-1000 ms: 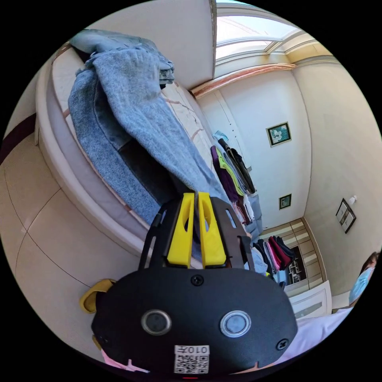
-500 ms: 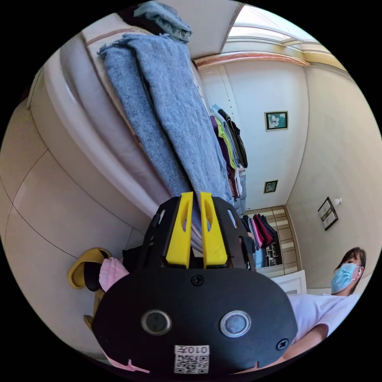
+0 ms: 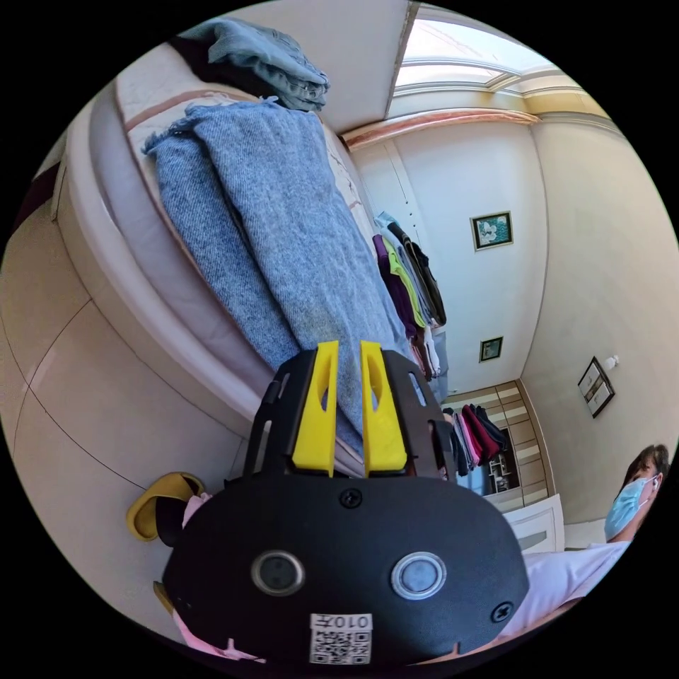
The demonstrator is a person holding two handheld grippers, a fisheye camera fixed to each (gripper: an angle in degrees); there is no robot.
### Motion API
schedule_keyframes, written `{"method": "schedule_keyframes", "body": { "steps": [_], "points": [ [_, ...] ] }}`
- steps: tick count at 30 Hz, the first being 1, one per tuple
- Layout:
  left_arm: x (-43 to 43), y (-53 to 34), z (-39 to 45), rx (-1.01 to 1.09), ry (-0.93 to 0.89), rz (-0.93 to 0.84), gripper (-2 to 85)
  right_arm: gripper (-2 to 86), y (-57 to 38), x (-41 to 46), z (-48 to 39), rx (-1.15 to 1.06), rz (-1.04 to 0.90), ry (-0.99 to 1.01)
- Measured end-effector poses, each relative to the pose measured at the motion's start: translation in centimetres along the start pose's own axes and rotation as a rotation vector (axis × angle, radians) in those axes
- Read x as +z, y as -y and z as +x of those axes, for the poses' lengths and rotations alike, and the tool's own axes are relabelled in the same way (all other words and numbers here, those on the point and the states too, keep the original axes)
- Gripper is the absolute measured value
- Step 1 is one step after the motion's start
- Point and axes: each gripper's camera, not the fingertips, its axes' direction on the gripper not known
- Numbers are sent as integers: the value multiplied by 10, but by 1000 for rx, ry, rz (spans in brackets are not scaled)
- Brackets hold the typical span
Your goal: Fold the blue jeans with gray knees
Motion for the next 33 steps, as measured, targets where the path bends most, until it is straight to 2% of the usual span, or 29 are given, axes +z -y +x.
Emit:
{"method": "schedule_keyframes", "body": {
  "steps": [6,10,13,15,19,24,29,33],
  "points": [
    [-21,-2,0,17,34,22,2,69,6,5,-15,-4,-47,-29],
    [-44,-1,3,55,81,35,6,61,1,-7,-56,-82,-120,-128],
    [-40,2,2,69,38,-20,19,58,2,-20,-94,-165,-122,-166],
    [-30,2,4,71,72,-72,34,57,6,-32,-120,-220,-87,-141],
    [-6,-6,-3,37,33,-79,63,55,14,-61,-178,-385,95,67],
    [12,-10,-28,-51,-64,-54,78,55,11,-57,-218,-446,148,-43],
    [7,-18,-42,-91,-28,-52,86,56,-6,-56,-214,-400,188,20],
    [7,-18,-41,-32,-129,10,87,55,-8,-54,-214,-389,171,31]
  ]
}}
